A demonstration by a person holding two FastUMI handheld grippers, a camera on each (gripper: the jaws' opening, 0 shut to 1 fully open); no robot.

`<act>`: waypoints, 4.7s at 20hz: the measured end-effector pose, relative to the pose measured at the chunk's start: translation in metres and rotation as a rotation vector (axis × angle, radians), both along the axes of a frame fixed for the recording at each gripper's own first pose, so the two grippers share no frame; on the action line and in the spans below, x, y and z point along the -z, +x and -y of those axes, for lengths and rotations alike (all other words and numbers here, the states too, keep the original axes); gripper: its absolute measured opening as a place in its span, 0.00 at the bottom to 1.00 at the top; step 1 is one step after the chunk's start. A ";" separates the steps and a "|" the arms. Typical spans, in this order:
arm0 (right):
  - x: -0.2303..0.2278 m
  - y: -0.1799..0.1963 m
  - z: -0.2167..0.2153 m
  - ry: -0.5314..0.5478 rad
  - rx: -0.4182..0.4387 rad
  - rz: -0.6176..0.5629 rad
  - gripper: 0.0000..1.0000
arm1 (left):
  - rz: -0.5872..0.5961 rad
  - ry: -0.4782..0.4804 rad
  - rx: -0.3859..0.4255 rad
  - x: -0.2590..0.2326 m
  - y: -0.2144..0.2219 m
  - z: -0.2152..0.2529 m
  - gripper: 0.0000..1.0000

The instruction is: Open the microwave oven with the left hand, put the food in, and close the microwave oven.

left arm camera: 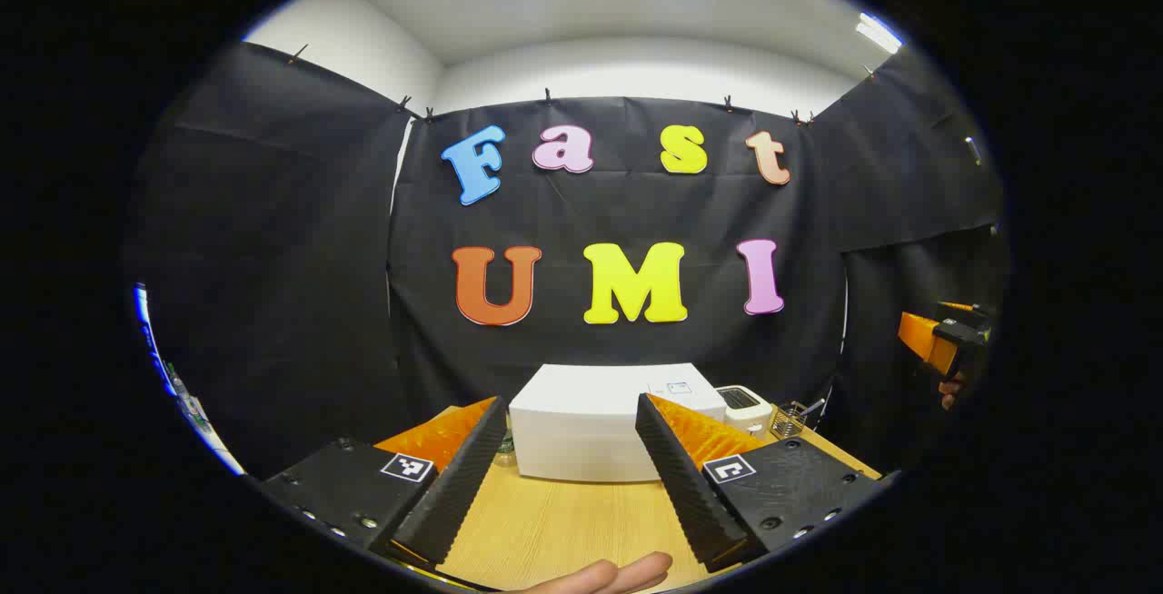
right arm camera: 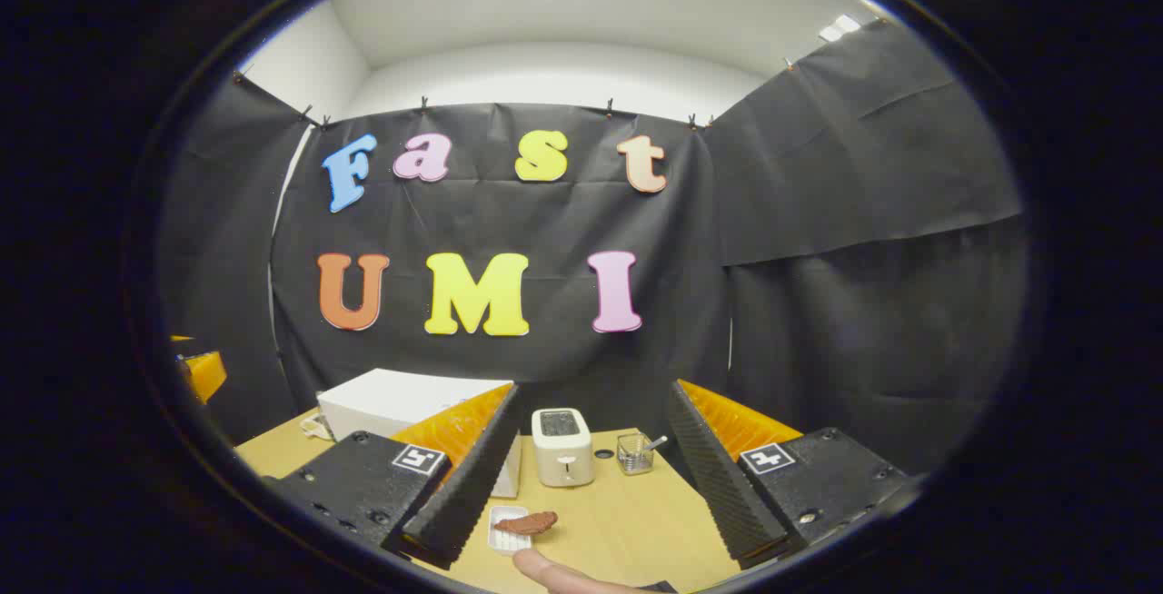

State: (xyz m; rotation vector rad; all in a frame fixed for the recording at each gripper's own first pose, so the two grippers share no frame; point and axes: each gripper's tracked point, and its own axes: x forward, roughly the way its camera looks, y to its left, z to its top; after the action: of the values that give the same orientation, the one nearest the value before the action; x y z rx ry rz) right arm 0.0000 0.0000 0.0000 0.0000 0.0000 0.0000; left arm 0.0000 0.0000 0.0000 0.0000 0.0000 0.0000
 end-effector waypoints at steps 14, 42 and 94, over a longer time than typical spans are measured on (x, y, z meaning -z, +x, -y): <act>-0.003 -0.008 -0.004 0.009 -0.032 0.025 0.94 | -0.004 0.000 0.020 0.015 -0.001 0.010 0.92; 0.063 0.073 0.047 0.011 -0.024 0.010 1.00 | -0.177 -0.057 0.194 0.245 0.219 0.150 0.92; 0.122 0.009 0.040 -0.017 -0.050 -0.123 1.00 | -0.171 -0.036 0.294 0.250 0.137 0.099 0.09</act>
State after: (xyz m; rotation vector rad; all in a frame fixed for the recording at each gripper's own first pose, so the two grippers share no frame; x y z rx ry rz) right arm 0.0092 -0.0401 -0.1224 -0.0171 0.1230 0.0496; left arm 0.1367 -0.0986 -0.2502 -0.0357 0.1713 -0.2944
